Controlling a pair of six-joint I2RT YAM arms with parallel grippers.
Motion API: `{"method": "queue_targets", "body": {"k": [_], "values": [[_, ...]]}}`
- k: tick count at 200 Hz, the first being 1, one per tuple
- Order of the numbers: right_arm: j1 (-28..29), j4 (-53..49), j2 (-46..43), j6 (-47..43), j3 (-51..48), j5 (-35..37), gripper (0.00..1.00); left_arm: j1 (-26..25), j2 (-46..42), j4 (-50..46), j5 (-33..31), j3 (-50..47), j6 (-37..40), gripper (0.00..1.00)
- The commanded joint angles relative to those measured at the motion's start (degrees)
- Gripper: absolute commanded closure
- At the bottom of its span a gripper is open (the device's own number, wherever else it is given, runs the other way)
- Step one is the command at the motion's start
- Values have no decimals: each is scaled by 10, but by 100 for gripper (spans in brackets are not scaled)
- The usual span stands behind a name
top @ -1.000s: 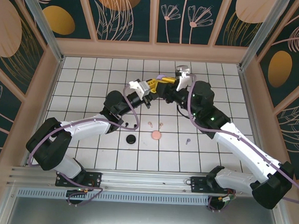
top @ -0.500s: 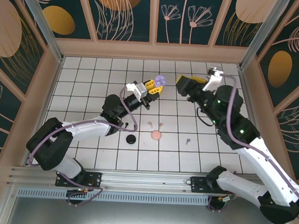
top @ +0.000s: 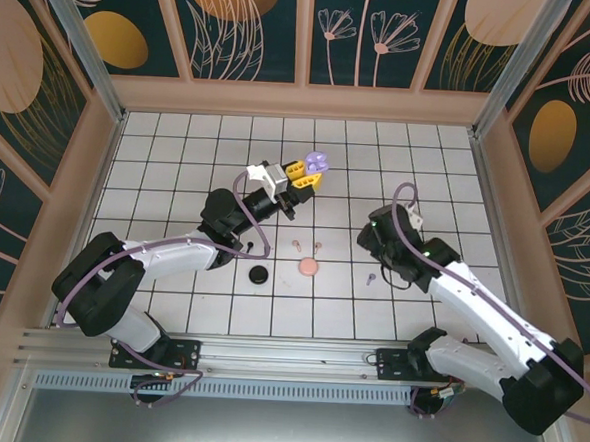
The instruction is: Insert the wireless bluetooth earbuds into the charging case
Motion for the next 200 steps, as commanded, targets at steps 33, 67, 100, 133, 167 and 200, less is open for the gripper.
{"method": "queue_targets", "body": {"k": [33,67,100,133,167,200], "values": [[-3,-22,28,112,-55,-11,43,-4,-30,12,27,-2,-25,100],[-12,-13,69,110,-65,-27,43,-4,-45,-6,24,-5,-15,100],[-19,10,108,102,-71,-39,47,-4,-64,-17,26,-12,-13,100],[-32,29,125,87,-71,-45,50,-4,-67,-6,27,-19,-20,100],[-34,40,143,75,-69,-56,52,-4,-58,14,26,-27,-29,100],[-33,49,161,70,-67,-66,52,-4,-55,16,28,-26,-30,100]]}}
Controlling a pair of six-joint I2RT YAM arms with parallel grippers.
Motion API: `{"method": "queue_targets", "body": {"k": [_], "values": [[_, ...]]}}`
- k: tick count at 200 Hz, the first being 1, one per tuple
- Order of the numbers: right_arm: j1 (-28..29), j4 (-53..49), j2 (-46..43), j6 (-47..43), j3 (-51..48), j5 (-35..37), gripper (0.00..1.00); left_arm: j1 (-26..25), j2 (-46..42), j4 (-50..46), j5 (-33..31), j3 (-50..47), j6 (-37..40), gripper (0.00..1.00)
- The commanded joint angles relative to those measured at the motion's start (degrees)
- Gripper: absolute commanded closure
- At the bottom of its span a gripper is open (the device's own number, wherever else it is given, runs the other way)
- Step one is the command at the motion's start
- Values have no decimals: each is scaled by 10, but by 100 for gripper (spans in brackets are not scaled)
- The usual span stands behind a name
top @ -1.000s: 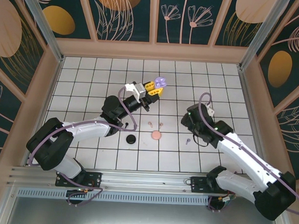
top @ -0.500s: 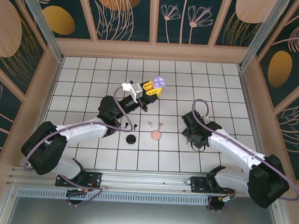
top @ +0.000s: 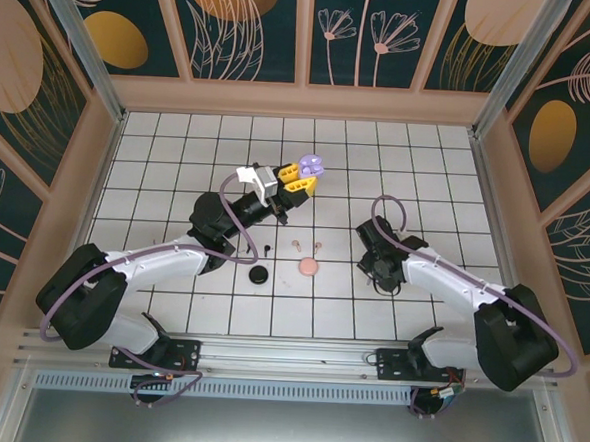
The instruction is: Insert the wireless bluetooth earbuds into the charging case
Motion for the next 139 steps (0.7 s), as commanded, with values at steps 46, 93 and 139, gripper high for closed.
{"method": "queue_targets", "body": {"k": [46,93,139], "values": [[-1,11,31,-15,-4,-17,56,-3,4,28,9,-5,-5,100],[1,20,48,-21,-8,-21,60,-3,10,32,13,-4,-7,100],[9,22,64,-25,-6,-25,62,-3,9,32,13,-6,-7,100]]}}
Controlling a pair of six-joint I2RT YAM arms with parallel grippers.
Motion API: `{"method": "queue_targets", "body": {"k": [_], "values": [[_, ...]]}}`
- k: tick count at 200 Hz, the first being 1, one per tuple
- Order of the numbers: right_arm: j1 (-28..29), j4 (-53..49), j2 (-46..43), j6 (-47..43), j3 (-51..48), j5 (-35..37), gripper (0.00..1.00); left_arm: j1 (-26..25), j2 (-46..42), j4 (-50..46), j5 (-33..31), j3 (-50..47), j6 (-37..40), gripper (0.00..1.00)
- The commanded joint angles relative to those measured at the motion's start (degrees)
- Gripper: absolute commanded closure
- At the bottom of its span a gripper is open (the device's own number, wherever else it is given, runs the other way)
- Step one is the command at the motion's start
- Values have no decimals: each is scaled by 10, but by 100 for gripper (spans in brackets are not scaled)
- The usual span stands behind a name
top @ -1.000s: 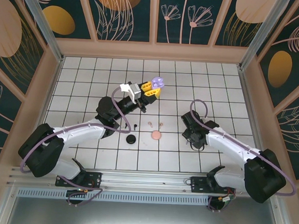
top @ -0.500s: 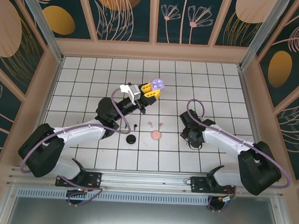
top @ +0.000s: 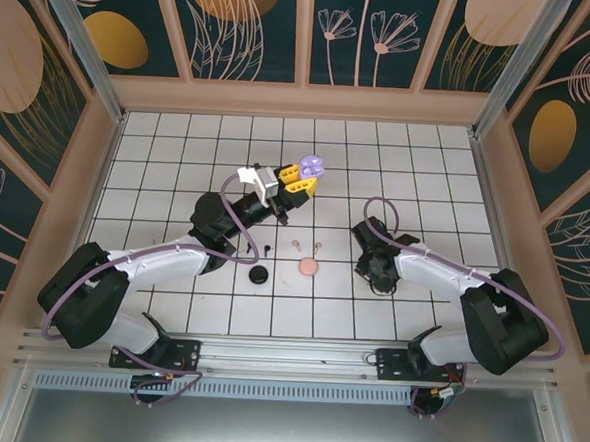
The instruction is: Insert the wireless bluetooth earbuds into the charging case
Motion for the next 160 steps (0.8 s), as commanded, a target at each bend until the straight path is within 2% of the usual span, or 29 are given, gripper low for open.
{"method": "queue_targets", "body": {"k": [1,160], "values": [[7,1,12,-10,-5,-3,62,-3,4,27,10,-6,-6,100],[6,-28,24,-20,6,39,63,-3,8,29,16,-5,-17,100]]}}
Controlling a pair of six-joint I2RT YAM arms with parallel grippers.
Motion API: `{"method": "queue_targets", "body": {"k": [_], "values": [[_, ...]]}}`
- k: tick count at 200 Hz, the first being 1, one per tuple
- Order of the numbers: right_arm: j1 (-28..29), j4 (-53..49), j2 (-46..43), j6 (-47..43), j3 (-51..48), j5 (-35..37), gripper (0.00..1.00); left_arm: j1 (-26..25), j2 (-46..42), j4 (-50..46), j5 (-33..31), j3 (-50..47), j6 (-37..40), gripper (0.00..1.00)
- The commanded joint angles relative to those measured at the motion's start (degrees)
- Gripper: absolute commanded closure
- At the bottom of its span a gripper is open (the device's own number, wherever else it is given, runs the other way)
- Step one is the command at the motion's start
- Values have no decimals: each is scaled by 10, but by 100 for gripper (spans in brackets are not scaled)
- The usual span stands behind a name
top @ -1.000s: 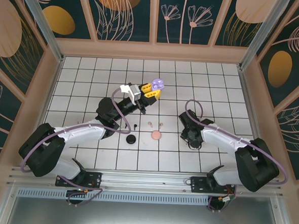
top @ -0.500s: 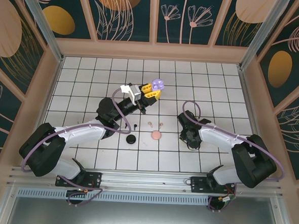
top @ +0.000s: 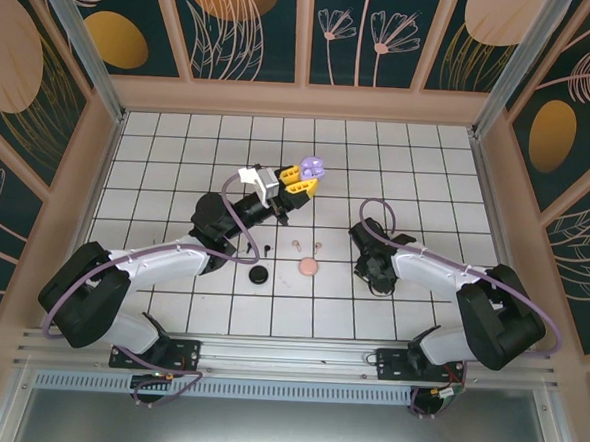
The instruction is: Insert the wireless bluetooth earbuds into the charging case
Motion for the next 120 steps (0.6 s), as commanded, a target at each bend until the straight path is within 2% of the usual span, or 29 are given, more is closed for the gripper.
{"method": "queue_targets", "body": {"k": [1,120], "values": [[-2,-26,11,-16,5,27,63,-3,5,29,12,-2,-12,100],[-5,-33,25,-47,14,53,65,-3,5,30,17,0,-23,100]]}}
